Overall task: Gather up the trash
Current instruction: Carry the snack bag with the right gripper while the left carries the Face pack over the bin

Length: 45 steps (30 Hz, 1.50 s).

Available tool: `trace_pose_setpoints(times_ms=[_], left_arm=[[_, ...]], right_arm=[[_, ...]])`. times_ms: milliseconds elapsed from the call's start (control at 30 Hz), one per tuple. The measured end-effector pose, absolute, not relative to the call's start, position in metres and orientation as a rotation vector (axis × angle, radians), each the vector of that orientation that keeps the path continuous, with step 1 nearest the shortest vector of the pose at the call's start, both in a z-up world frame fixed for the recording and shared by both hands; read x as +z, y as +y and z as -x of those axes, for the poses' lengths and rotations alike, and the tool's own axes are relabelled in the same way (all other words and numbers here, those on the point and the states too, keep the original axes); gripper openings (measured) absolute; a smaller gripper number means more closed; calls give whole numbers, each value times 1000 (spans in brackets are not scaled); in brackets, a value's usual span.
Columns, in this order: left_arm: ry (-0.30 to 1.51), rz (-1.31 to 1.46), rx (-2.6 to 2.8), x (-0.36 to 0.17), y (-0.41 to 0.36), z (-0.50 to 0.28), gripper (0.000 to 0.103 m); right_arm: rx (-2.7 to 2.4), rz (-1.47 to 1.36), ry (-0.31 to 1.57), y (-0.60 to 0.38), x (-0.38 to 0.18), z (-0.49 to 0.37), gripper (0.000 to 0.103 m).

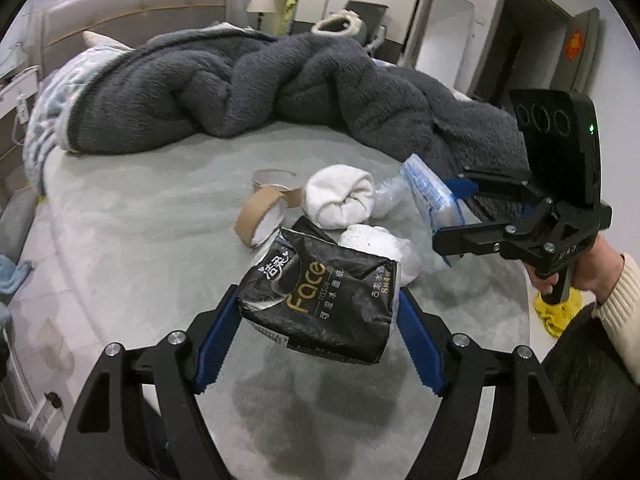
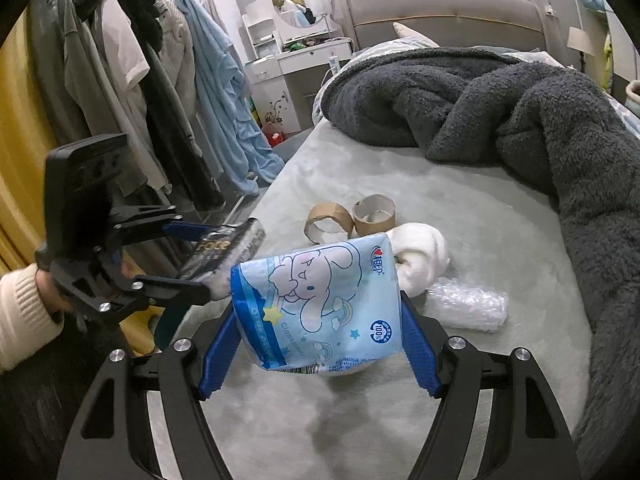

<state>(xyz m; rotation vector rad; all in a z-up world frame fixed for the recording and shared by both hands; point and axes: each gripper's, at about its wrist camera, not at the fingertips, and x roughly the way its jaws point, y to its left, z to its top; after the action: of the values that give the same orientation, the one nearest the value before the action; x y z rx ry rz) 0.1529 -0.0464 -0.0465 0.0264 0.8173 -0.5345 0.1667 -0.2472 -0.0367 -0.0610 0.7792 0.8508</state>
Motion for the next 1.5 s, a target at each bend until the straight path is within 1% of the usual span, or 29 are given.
trace_pose_setpoints(times_ms=[467,867,1367,1500], left_arm=[[712,71,-216,-12,4,-96,78],[719,106,-15,-24,40,-87,78],[767,122,60,-48,72,-80,79],[767,87,92,-51,76,-77,78]], right_arm=[[701,-17,750,-225,-22,-151,74],[626,-84,748,-196,-18,-126,74],[695,-15,772,-136,-21,-119,74],[716,4,781,-120,-23,-120,74]])
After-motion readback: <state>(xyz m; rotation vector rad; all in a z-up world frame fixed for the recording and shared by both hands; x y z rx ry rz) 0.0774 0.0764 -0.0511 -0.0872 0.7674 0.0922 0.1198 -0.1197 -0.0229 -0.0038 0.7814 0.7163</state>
